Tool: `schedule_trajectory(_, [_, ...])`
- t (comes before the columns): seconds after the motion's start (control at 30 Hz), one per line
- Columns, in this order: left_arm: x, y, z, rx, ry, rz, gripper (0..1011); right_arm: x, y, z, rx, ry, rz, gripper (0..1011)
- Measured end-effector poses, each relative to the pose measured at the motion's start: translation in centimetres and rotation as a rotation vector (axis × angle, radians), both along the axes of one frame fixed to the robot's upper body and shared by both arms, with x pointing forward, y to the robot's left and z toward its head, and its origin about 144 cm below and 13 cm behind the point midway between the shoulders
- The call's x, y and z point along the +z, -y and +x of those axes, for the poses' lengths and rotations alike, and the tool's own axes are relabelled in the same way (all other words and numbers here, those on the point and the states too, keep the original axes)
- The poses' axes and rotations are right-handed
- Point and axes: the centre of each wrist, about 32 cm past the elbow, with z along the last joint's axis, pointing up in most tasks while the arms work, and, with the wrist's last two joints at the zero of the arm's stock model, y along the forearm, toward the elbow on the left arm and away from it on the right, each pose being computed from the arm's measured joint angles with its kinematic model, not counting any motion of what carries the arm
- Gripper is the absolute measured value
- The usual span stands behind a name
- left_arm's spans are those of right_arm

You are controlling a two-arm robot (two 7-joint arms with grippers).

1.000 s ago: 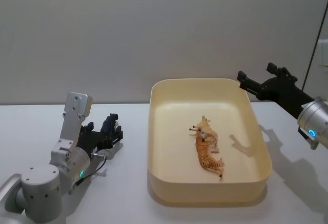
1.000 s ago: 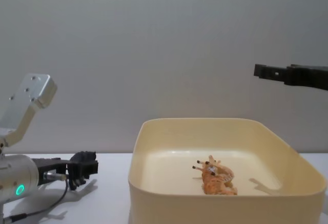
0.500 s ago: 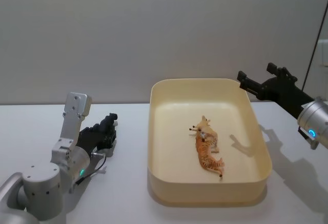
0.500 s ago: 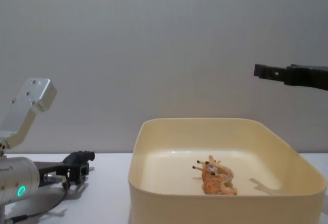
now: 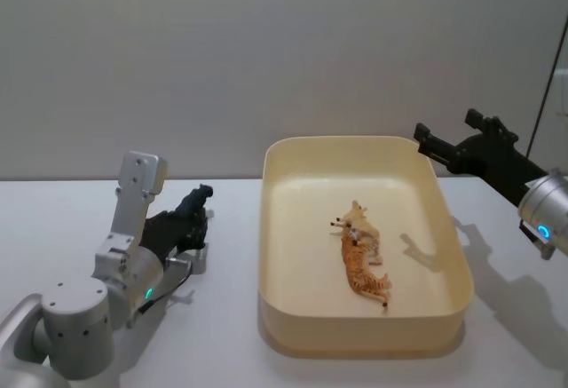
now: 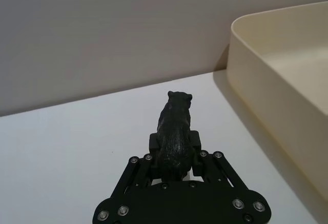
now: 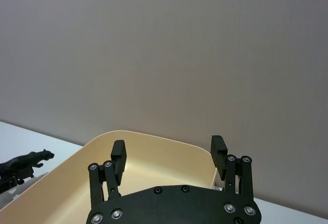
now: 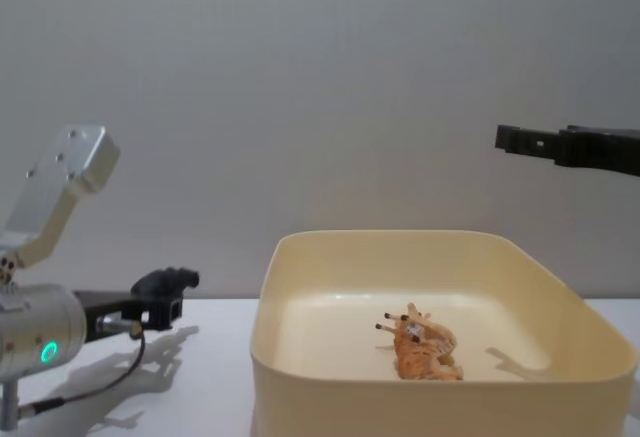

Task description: Pick up the toy alternately with two hands and place it into the central storage box.

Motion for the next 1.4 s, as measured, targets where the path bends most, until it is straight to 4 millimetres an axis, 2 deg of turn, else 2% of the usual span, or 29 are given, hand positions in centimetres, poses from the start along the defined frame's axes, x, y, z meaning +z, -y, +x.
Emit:
schedule_trajectory(0.63, [5.0,2.1,-1.7,-0.218,0.075,0.001,290,0.0,0.0,0.0,0.0,0.0,0.0,1001])
schedule_trajectory(1.23, [9.9,5.6,-1.4,-0.452,0.157,0.093,290,0.0,0.0,0.0,0.0,0.0,0.0,1001])
schedule_trajectory(1.33, [10.3,6.0,-1.3,-0.47,0.166,0.104,323,0.0,0.0,0.0,0.0,0.0,0.0,1001])
schedule_trajectory(1.4, [10.6,6.3,-1.2,-0.483,0.174,0.114,393,0.0,0.0,0.0,0.0,0.0,0.0,1001])
